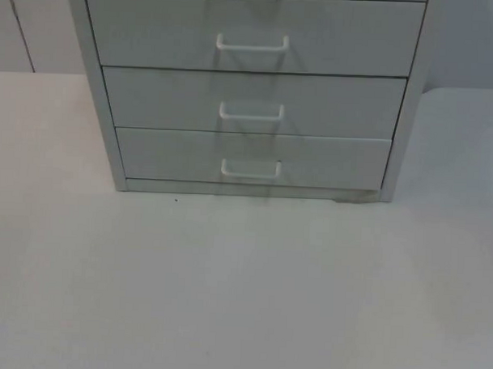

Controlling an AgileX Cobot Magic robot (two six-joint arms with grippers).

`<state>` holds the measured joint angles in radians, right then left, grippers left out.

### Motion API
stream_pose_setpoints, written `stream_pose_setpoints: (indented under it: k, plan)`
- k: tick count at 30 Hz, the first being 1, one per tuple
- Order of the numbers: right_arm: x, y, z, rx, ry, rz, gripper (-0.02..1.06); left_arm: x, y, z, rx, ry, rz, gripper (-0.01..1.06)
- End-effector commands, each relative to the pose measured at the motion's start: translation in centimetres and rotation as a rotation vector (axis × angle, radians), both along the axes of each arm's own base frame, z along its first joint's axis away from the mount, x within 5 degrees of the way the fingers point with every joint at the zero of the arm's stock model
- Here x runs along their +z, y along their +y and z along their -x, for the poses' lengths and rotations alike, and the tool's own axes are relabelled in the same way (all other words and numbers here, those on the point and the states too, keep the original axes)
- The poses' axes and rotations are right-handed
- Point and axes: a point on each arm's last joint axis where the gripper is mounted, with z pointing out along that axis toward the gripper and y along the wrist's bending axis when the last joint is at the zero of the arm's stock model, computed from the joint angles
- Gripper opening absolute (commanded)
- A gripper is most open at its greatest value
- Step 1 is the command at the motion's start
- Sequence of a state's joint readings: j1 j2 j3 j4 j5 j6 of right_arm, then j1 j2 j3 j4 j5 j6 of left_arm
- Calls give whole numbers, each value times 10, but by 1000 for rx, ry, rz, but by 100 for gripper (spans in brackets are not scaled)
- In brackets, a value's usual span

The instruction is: Open the drawer with the left hand, place the block into the drawer with the right hand, then close the drawer with the left hand.

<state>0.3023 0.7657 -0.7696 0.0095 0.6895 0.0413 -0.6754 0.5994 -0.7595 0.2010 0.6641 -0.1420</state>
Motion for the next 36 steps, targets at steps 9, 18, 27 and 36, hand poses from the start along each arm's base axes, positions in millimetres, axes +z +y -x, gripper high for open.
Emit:
stream_pose_setpoints:
  k: [9,18,27,36]
  plan:
    - [-8,-20,62,4,-145,-28,81,5,35,45,-7,-69,74,0]
    - [-12,-35,112,41,-206,5,81,-21,52,68,-11,-89,124,0]
    - [-25,-45,147,48,-216,-5,81,-43,71,91,16,-63,147,0]
    - [-55,-46,148,46,-155,24,81,-52,79,99,32,-25,119,0]
